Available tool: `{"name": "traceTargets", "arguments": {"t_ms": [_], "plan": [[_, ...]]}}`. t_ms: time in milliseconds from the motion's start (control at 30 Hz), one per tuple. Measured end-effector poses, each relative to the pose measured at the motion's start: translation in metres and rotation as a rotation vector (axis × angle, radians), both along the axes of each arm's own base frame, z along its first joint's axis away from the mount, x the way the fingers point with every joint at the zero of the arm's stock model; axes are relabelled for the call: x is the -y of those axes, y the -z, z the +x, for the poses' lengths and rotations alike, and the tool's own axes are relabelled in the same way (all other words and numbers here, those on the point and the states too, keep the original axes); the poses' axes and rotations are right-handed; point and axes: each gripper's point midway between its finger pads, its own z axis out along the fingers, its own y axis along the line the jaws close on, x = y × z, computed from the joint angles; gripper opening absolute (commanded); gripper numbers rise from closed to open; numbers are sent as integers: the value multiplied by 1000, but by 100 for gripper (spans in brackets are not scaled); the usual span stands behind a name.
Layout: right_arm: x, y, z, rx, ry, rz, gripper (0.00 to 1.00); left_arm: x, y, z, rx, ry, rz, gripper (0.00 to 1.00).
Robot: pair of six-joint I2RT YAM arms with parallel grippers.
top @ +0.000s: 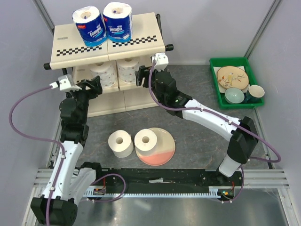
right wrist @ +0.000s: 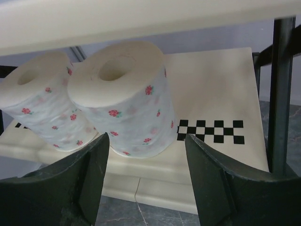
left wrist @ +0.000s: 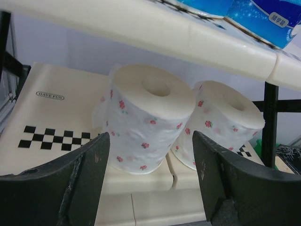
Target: Place and organize the paper towels onto the shelf
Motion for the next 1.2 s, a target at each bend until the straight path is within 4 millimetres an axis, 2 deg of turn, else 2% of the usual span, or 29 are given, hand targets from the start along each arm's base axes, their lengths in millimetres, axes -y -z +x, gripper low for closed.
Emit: {"name": "traceTargets", "arguments": {"t_ms": [133, 267, 400, 667, 933, 1200], "plan": [[6, 13, 5, -17, 38, 8, 74, -9, 9, -7, 24, -46, -40, 78], [15, 10, 12, -12, 101, 34, 74, -23, 9, -6, 34, -124, -66, 78], [21, 11, 21, -11, 166, 37, 75, -34, 13, -1, 28, -188, -76, 78], [20, 22, 39, -15, 249, -5, 75, -47, 40, 17, -49, -271, -72, 78], [15, 38, 54, -21, 294, -65, 75, -53, 58, 33, -86, -313, -58, 78], [10, 37, 62, -9, 292, -98, 75, -51, 69, 48, -110, -304, -48, 77]]}}
